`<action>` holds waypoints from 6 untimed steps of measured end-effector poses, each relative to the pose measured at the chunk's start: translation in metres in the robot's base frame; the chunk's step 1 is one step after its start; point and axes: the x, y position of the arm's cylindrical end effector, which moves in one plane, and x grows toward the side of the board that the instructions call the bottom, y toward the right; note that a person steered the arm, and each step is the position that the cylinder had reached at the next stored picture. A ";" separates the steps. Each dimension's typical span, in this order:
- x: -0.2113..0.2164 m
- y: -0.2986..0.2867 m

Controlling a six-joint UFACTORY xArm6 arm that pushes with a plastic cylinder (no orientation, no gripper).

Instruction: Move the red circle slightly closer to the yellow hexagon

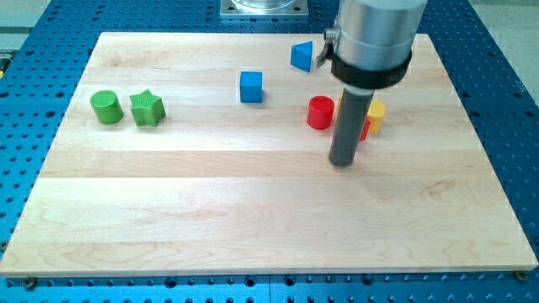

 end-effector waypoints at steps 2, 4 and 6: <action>-0.070 -0.133; -0.072 -0.059; -0.052 -0.116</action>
